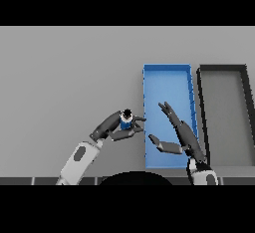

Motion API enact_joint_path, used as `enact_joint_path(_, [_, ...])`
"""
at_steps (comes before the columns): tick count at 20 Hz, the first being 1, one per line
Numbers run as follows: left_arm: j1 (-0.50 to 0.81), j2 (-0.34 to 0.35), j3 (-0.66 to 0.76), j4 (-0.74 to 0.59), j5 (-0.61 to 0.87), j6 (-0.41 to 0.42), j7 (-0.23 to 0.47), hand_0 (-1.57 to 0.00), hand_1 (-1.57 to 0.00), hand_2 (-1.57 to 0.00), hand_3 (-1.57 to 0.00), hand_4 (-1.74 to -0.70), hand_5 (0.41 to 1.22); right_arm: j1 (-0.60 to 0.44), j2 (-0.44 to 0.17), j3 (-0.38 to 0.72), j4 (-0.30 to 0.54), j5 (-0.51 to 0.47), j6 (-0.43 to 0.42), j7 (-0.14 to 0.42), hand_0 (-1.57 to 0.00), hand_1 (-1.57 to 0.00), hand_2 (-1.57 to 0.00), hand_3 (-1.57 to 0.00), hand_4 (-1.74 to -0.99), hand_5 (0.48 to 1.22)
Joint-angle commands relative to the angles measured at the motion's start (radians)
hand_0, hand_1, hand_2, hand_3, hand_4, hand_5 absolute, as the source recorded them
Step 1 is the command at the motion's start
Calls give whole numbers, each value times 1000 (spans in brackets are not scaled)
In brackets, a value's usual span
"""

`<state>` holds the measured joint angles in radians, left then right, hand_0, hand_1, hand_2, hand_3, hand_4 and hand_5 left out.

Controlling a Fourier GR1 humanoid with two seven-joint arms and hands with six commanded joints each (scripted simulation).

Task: Pick up the blue pipe and place it into the blue bin.

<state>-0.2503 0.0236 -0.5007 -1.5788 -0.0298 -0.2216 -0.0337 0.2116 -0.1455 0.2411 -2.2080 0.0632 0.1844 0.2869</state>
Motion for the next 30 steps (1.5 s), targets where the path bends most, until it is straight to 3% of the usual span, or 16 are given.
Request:
enact_joint_path(1, [-7,0,7,17,-3,-5,5,-1571,-1571,-1571,-1571,-1467,1221,-47,-7,22,-11,10,10,43,1,-4,-81,1,-1281,558])
enact_joint_path(2, [-5,-2,7,14,-9,-8,3,-1571,-1571,-1571,-1571,-1467,1221,-90,-11,36,-18,2,19,89,1,-3,-66,1,-1291,558])
enact_joint_path(6, [-9,-17,20,19,-14,-19,0,-1571,-1571,-1571,-1571,-1467,1221,-258,6,91,30,-12,50,183,1,-1,-42,1,-1300,560])
enact_joint_path(11, [-12,-24,39,36,-8,-58,-31,-1571,-1571,-1571,-1571,-1465,1221,-412,29,130,98,-47,94,261,1,-2,-52,1,-1242,551])
enact_joint_path(16, [7,-36,46,18,-18,-75,-2,-1571,-1571,-1571,-1571,-1469,1221,-562,37,118,129,-81,104,304,-23,-32,-83,1,-1186,521])
enact_joint_path(19, [4,-39,57,16,-40,-78,23,-1571,-1571,-1571,-1571,-1465,1221,-629,53,127,185,-86,117,323,-69,-108,-166,-44,-1204,497])
enact_joint_path(21, [8,-46,66,28,-41,-88,16,-1571,-1571,-1571,-1571,-1517,1221,-648,49,128,213,-95,135,322,-323,-362,-377,-242,-1278,485])
enact_joint_path(25, [15,-50,63,17,-66,-87,62,-1571,-1571,-1571,-1571,-1645,1221,-665,80,143,240,-98,131,310,-1015,-1015,-1042,-872,-1514,550])
enact_joint_path(27, [20,-64,78,18,-43,-101,33,-1571,-1571,-1571,-1523,-1677,1221,-671,102,145,245,-111,111,317,-1215,-1215,-1233,-1021,-1581,650])
enact_joint_path(30, [31,-78,92,12,-19,-128,19,-1571,-1571,-1571,-1490,-1707,1221,-672,100,165,259,-124,87,286,-1389,-1389,-1398,-1250,-1648,929])
